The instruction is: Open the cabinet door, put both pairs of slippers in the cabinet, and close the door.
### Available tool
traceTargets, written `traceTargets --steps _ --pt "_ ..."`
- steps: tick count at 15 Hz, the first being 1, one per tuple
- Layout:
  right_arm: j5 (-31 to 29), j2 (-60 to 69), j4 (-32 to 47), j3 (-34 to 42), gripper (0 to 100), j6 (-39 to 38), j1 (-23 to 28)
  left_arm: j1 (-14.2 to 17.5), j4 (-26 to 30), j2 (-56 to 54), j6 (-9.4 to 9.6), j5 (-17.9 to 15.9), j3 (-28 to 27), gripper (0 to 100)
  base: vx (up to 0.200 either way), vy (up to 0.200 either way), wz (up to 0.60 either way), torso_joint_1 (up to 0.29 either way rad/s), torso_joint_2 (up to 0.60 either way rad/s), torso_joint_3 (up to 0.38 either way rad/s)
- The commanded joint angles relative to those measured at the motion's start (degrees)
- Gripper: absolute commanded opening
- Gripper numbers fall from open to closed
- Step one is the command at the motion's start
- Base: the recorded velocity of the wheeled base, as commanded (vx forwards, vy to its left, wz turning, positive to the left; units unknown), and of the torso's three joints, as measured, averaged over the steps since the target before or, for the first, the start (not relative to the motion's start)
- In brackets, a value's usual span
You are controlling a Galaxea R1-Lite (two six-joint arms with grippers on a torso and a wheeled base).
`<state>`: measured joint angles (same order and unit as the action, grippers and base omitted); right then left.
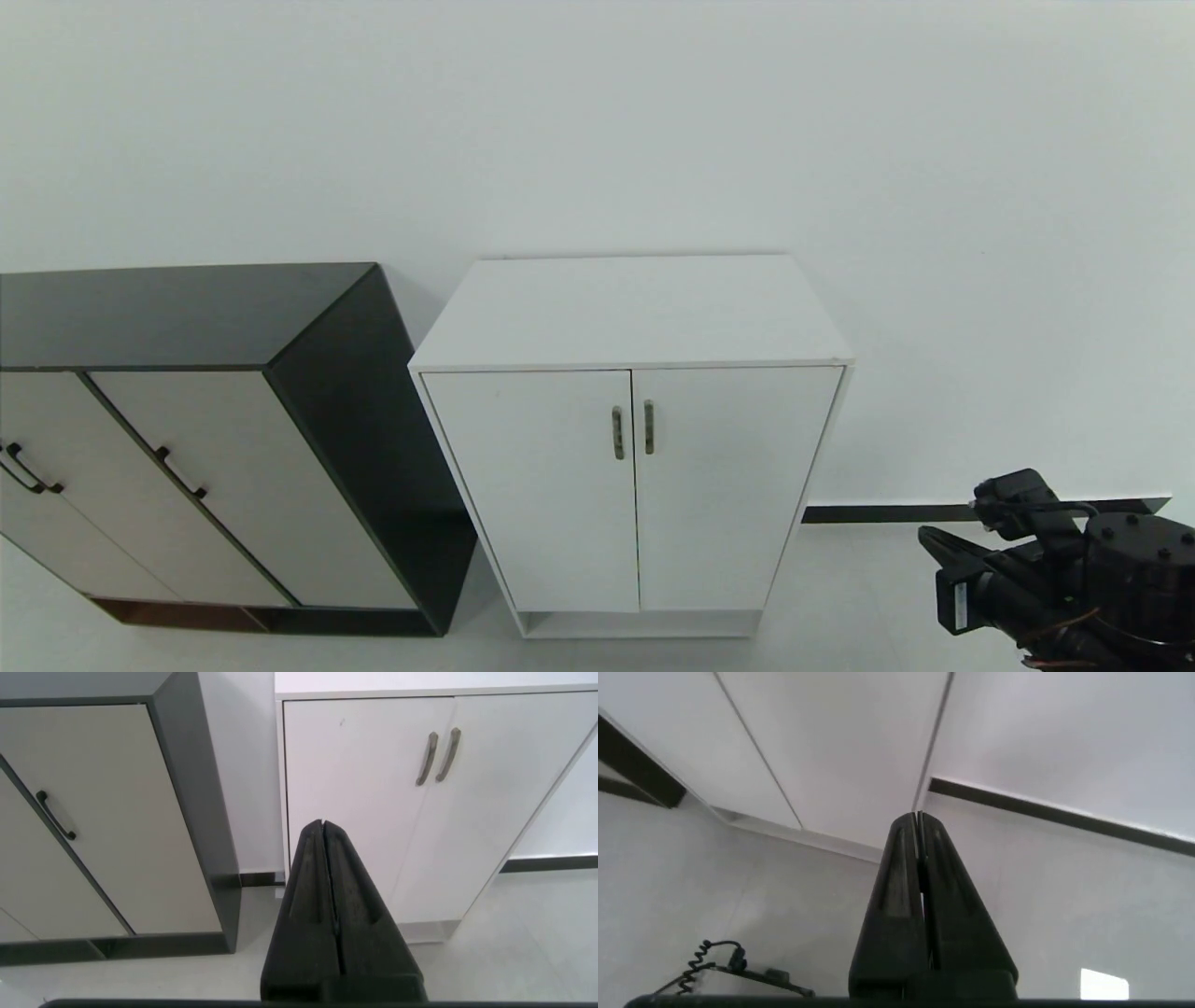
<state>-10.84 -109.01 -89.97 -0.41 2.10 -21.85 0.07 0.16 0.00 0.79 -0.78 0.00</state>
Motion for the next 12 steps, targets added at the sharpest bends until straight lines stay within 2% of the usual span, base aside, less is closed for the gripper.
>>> traceTargets --steps 1,4,7,9,10,12 --pt "0.0 0.2 0.1 0.4 0 0.0 0.2 0.0 0.0 0.1 0.00 0.0 0.0 0 0.000 0.000 0.00 0.000 0.00 0.000" --pt "-0.1 1.8 3.1 0.4 0 0.1 0.0 0.0 0.0 0.1 0.00 0.1 0.0 0 0.000 0.000 0.00 0.000 0.00 0.000" --pt "-0.1 10.0 13.5 0.4 0 -0.1 0.0 0.0 0.0 0.1 0.00 0.0 0.0 0 0.000 0.000 0.00 0.000 0.00 0.000" --pt "0.6 20.9 29.1 0.4 0 -0.3 0.0 0.0 0.0 0.1 0.00 0.0 0.0 0 0.000 0.000 0.00 0.000 0.00 0.000" --pt "1.0 23.8 33.1 0.4 0 -0.4 0.0 0.0 0.0 0.1 0.00 0.0 0.0 0 0.000 0.000 0.00 0.000 0.00 0.000" --pt "2.1 33.1 46.9 0.4 0 -2.2 0.0 0.0 0.0 0.0 0.00 0.0 0.0 0 0.000 0.000 0.00 0.000 0.00 0.000"
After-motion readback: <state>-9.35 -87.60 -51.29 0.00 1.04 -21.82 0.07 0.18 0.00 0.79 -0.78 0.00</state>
